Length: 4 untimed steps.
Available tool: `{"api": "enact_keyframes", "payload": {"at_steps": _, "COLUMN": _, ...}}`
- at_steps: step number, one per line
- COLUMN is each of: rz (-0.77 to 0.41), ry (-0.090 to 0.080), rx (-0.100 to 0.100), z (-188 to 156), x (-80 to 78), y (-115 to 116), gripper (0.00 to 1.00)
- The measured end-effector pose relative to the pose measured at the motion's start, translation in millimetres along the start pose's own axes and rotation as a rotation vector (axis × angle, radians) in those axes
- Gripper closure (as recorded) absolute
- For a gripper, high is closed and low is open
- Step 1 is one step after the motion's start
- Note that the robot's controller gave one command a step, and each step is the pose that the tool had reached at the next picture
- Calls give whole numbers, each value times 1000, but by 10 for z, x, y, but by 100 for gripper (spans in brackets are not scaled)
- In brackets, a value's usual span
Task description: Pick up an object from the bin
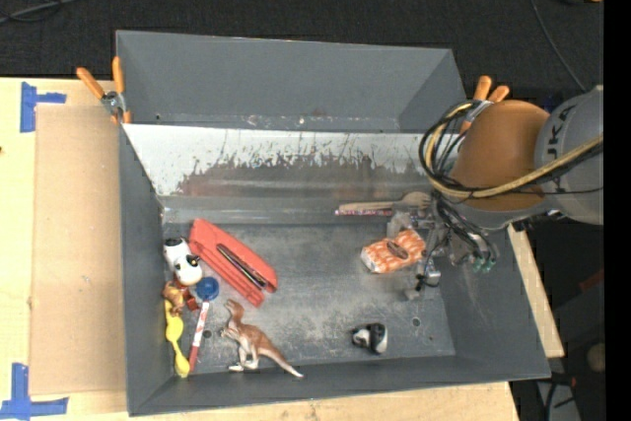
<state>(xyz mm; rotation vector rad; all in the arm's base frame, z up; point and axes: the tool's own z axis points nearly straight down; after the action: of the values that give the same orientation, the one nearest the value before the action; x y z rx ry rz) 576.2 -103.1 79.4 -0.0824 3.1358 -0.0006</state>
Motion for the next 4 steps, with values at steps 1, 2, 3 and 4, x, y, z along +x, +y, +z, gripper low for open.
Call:
{"api": "enact_keyframes", "payload": {"at_steps": 1, "rz": 58, "ry": -3, "rx": -2, "z": 157, "x": -61, "y": -65, "gripper": 0}}
{"api": "enact_keyframes", "payload": {"at_steps": 2, "rz": -186, "ry": -1, "rx": -1, "z": 104, "x": -82, "y": 7, "gripper": 0}}
{"api": "enact_keyframes", "payload": {"at_steps": 3, "rz": 59, "ry": -2, "rx": -3, "z": 114, "x": -69, "y": -40, "gripper": 0}}
{"api": "enact_keyframes", "payload": {"at_steps": 4, "rz": -157, "ry": -2, "rx": -4, "z": 110, "x": -84, "y": 13, "gripper": 100}}
